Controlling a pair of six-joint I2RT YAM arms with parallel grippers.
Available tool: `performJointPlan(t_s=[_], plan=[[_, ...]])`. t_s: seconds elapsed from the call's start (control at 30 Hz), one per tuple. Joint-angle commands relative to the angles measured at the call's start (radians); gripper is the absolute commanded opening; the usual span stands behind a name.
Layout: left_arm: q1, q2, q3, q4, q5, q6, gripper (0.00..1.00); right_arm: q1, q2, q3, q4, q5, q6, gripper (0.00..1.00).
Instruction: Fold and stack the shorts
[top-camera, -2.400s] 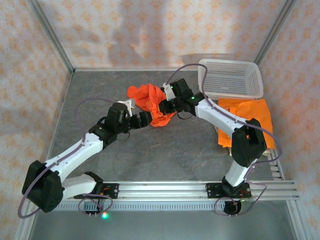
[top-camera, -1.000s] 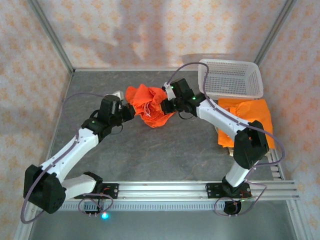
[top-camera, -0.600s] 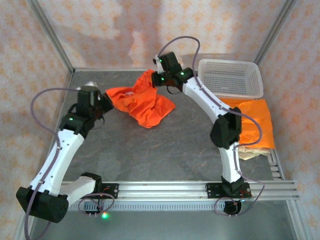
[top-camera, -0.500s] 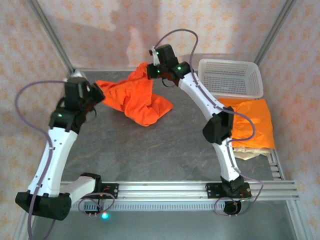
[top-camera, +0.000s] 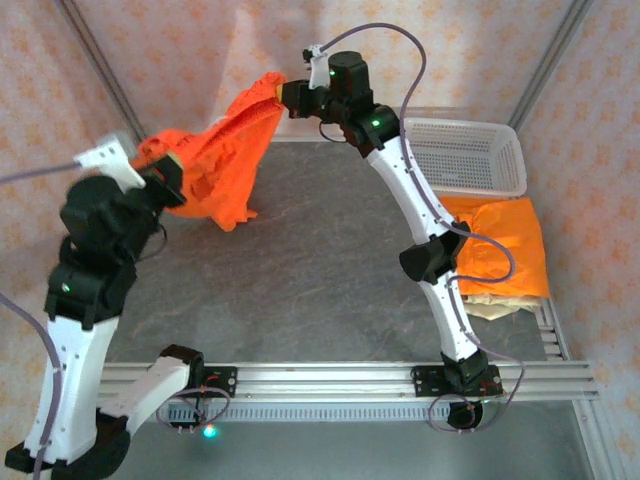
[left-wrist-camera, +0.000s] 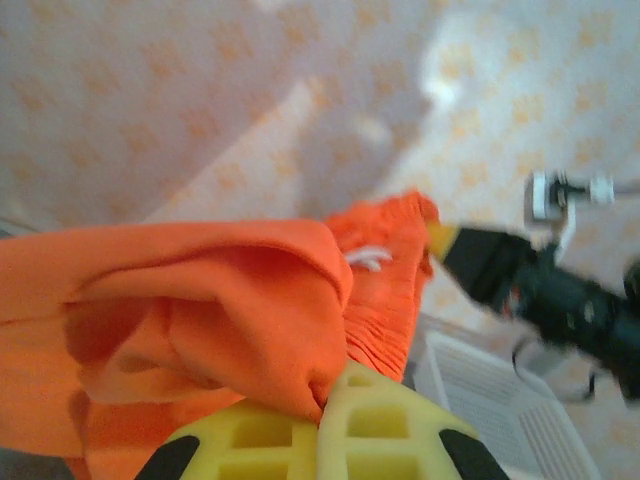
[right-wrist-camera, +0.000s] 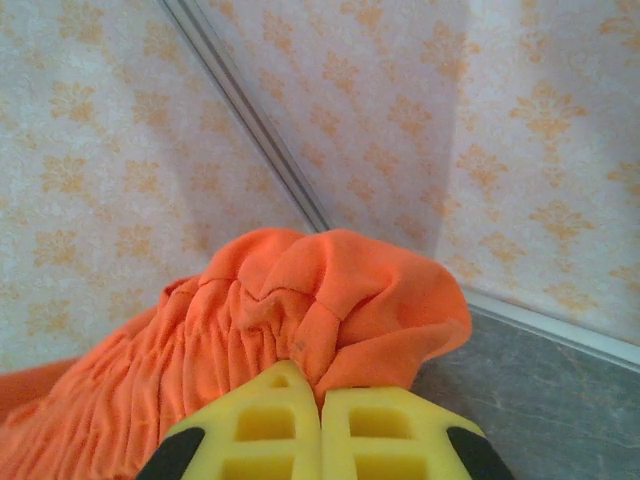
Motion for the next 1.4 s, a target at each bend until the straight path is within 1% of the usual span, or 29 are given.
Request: performJointPlan(t_s=[0.0,0.07,0.1,0.17,0.2,0.23,0.3,0.33,0.4,0.47,0.6,0.73,0.8,0.83,0.87,0.93,0.97,1.03,1.07,1.1,1.13,1.17,1.2,1.3,1.37], plan=[[-0.113,-0.091,-0.257,0.179,-0.079,-0.096,0.00,-0.077,-0.022,-0.077,-0.067,0.056,-0.083,0.00],[-0.222,-0.130,-0.435,0.266,-0.134,-0.171,0.00,-0.090,-0.025,-0.137,-0.104,0.059,-0.115,0.00],[-0.293,-0.141,-0.522,0.305,-0.181,-0.221,0.00,-0.098,-0.029,-0.175,-0.119,0.071,-0.132,0.00],[-0.442,-0.133,-0.660,0.400,-0.293,-0.283,0.00,-0.104,-0.045,-0.262,-0.137,0.114,-0.168,0.00],[-0.531,-0.110,-0.707,0.438,-0.365,-0.317,0.00,-0.107,-0.059,-0.317,-0.136,0.137,-0.187,0.00],[-0.614,-0.075,-0.745,0.479,-0.434,-0.349,0.00,-0.109,-0.073,-0.372,-0.131,0.165,-0.200,0.00],[-0.736,0.024,-0.775,0.552,-0.526,-0.401,0.00,-0.113,-0.092,-0.473,-0.119,0.224,-0.214,0.00],[-0.776,0.093,-0.770,0.574,-0.539,-0.428,0.00,-0.117,-0.100,-0.516,-0.114,0.250,-0.218,0.00],[-0.815,0.231,-0.735,0.598,-0.517,-0.482,0.00,-0.125,-0.103,-0.587,-0.108,0.279,-0.221,0.00],[-0.837,0.369,-0.693,0.645,-0.466,-0.523,0.00,-0.131,-0.099,-0.635,-0.108,0.316,-0.219,0.00],[-0.877,0.596,-0.578,0.724,-0.358,-0.541,0.00,-0.133,-0.076,-0.668,-0.138,0.396,-0.231,0.00],[-0.885,0.752,-0.459,0.738,-0.229,-0.550,0.00,-0.134,-0.068,-0.661,-0.174,0.467,-0.246,0.01],[-0.887,0.810,-0.412,0.737,-0.172,-0.548,0.03,-0.136,-0.067,-0.650,-0.194,0.497,-0.251,0.02],[-0.886,0.831,-0.396,0.740,-0.153,-0.545,0.06,-0.135,-0.065,-0.640,-0.209,0.510,-0.253,0.05],[-0.886,0.841,-0.389,0.747,-0.140,-0.541,0.09,-0.137,-0.064,-0.630,-0.224,0.520,-0.255,0.09],[-0.886,0.831,-0.383,0.747,-0.146,-0.522,0.21,-0.137,-0.066,-0.610,-0.251,0.539,-0.257,0.24],[-0.887,0.810,-0.384,0.739,-0.160,-0.505,0.28,-0.137,-0.073,-0.604,-0.263,0.546,-0.259,0.32],[-0.884,0.755,-0.379,0.703,-0.195,-0.460,0.56,-0.139,-0.097,-0.604,-0.272,0.543,-0.253,0.46],[-0.884,0.720,-0.376,0.671,-0.222,-0.433,0.72,-0.141,-0.115,-0.604,-0.275,0.532,-0.248,0.54],[-0.882,0.683,-0.372,0.638,-0.243,-0.410,0.81,-0.142,-0.135,-0.606,-0.277,0.519,-0.241,0.62],[-0.875,0.650,-0.372,0.608,-0.257,-0.395,0.87,-0.142,-0.152,-0.606,-0.280,0.505,-0.232,0.68],[-0.862,0.609,-0.377,0.582,-0.265,-0.387,0.91,-0.142,-0.175,-0.608,-0.282,0.482,-0.220,0.73],[-0.845,0.563,-0.395,0.568,-0.264,-0.382,0.94,-0.142,-0.202,-0.617,-0.283,0.450,-0.207,0.77],[-0.774,0.408,-0.472,0.491,-0.282,-0.396,0.98,-0.142,-0.300,-0.692,-0.258,0.352,-0.161,0.85],[-0.716,0.300,-0.521,0.405,-0.305,-0.410,1.00,-0.140,-0.381,-0.792,-0.214,0.283,-0.124,0.89]])
